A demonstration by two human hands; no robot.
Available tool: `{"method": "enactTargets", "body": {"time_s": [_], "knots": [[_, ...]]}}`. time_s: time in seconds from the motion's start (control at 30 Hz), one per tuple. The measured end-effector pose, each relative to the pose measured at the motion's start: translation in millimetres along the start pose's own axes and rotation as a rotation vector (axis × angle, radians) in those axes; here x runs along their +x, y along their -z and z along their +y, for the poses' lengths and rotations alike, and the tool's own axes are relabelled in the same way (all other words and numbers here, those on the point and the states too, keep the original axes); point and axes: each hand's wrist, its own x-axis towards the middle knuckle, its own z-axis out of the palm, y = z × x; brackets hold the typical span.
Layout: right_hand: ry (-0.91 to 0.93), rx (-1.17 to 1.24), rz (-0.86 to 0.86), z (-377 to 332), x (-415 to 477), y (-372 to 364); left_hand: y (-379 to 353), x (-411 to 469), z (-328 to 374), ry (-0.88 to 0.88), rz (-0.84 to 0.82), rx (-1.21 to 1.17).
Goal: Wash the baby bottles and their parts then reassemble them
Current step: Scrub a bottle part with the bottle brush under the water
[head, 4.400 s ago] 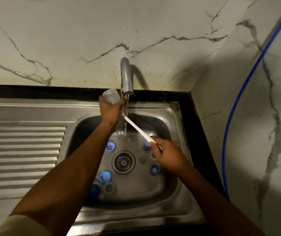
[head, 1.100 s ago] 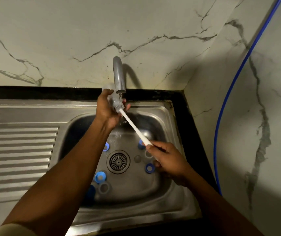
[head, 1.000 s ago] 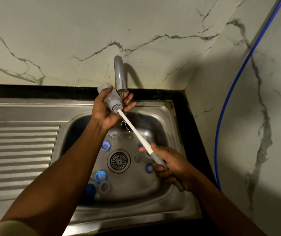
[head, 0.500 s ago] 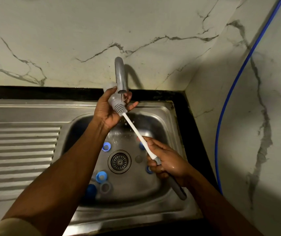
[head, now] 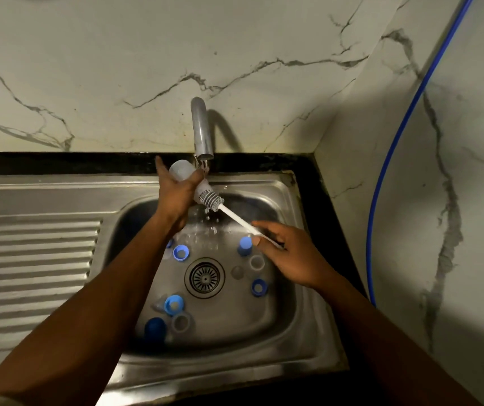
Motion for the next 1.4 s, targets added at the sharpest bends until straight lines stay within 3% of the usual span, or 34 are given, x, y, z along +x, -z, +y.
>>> {"method": "enactTargets", "body": {"time_s": [0.13, 0.27, 0.3, 0.4, 0.53, 0.6, 0.67, 0.73, 0.93, 1.1, 1.27, 1.4], "knots": [[0.033, -0.009, -0.083, -2, 11, 8, 4, -6, 5, -0.204, -0.077, 0.332], [-0.025, 0.089, -0.087, -4, 23, 16, 15, -7, 19, 0.06, -0.257, 0.171], [-0.035, 0.095, -0.09, -6, 25, 18, 21, -4, 21, 0.057, -0.314, 0.264], [-0.057, 0.115, -0.146, -18, 30, 21, 35, 1, 17, -0.202, -0.347, 0.911], [-0.041, 0.106, -0.222, -41, 35, 25, 33, 1, 10, -0.702, -0.147, 1.302], [-0.038, 0.061, -0.244, -47, 37, 29, 34, 0, 9, -0.747, -0.095, 1.413], [-0.085, 0.057, -0.268, -45, 38, 36, 40, 2, 6, -0.649, -0.072, 1.472], [-0.185, 0.146, -0.276, -37, 37, 39, 48, 3, 3, -0.546, -0.099, 1.362], [-0.48, 0.754, -0.318, -46, 20, -8, 33, -17, -7, -0.24, -0.257, 0.717], [-0.519, 0.75, -0.224, -71, 28, -34, 34, -22, -15, -0.172, -0.231, 0.547], [-0.5, 0.682, -0.236, -85, 20, -42, 46, -12, -4, -0.075, -0.082, 0.424], [-0.535, 0.759, -0.153, -89, 29, -38, 31, -16, -4, -0.067, -0.219, 0.42]]}}
